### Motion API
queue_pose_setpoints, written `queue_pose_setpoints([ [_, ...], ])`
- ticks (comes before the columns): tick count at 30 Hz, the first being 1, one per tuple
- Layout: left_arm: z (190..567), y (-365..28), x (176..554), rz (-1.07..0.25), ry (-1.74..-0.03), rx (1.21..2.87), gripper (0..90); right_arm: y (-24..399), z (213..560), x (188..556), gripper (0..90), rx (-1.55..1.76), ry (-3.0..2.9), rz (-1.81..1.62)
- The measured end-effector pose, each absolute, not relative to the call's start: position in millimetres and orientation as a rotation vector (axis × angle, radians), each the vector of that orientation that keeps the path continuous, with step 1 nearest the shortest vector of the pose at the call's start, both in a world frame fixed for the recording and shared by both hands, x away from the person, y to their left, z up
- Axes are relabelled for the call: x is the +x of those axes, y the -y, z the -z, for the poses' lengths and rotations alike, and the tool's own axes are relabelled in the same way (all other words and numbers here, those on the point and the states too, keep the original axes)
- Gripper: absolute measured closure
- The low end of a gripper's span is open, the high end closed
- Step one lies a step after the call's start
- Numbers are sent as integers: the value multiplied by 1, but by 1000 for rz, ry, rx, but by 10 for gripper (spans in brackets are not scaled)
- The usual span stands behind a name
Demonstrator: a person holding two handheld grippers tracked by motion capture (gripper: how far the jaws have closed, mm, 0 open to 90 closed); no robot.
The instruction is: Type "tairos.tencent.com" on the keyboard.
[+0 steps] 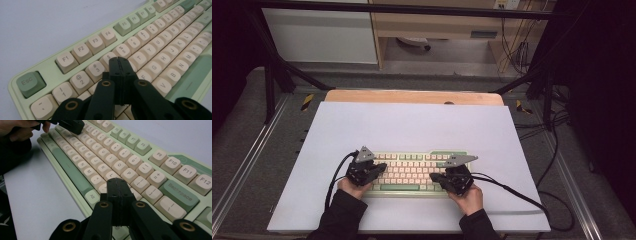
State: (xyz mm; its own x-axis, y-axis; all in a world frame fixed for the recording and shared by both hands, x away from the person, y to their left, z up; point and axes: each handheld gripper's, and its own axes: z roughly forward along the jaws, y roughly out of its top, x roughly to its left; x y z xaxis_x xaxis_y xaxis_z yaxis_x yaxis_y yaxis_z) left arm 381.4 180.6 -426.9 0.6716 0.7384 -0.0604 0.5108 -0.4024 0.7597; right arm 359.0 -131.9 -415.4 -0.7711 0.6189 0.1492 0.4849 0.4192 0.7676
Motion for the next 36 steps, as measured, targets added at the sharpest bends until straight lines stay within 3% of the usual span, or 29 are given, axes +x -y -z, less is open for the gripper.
queue_pose_setpoints([
  [36,415,-194,362,-346,-916,2073,900,133,410,357,900,1000,-2495,-1325],
])
